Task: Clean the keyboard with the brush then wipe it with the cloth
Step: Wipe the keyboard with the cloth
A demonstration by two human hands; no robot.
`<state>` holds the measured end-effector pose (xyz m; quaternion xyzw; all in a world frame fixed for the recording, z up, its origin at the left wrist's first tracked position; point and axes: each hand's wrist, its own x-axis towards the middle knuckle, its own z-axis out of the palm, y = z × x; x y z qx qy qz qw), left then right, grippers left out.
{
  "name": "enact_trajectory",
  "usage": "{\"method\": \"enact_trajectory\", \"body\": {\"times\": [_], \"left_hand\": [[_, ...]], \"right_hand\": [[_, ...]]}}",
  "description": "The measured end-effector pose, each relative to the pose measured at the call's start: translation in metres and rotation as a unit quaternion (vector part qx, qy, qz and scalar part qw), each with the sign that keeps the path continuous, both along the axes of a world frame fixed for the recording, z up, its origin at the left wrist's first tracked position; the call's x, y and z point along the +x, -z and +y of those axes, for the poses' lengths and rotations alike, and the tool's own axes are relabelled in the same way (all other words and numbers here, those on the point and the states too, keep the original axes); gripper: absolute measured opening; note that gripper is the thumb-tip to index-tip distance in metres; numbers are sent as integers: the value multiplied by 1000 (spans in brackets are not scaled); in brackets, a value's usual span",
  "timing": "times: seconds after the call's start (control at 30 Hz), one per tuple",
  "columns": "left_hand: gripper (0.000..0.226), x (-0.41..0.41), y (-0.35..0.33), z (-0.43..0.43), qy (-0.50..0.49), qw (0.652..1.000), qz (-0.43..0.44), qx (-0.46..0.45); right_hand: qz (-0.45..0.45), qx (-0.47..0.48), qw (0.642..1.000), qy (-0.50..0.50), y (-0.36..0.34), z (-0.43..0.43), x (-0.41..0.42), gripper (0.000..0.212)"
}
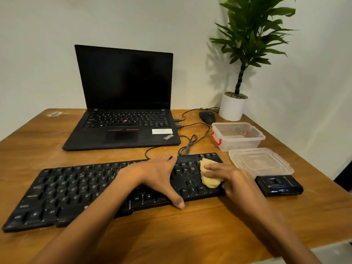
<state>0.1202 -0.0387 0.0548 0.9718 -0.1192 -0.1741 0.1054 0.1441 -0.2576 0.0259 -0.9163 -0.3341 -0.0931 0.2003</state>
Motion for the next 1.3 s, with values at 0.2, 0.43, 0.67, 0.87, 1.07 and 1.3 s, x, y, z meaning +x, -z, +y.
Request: {"method": "enact_trajectory", "body": {"times": [0.2,0.43,0.67,0.87,1.07,1.3], "left_hand": [[122,-3,4,1,-6,1000,-2,-20],[125,-2,7,3,-12,1000,-6,-23],[127,-2,9,4,-11,999,-13,-28],[125,-3,9,4,-8,999,-23,-29],[122,-4,6,2,-9,999,-25,-34],[122,-5,6,1,-10,999,-31,-28]], "right_hand": [[-23,38,998,54,-15,16,43,44],[-31,1,999,31,-3,25,43,40],[-59,-42,997,25,-9,39,45,42],[-50,-71,983,163,-14,9,62,28],[-16,-20,999,46,-9,37,53,43],[-54,-58,988,135,-24,22,66,30]]}}
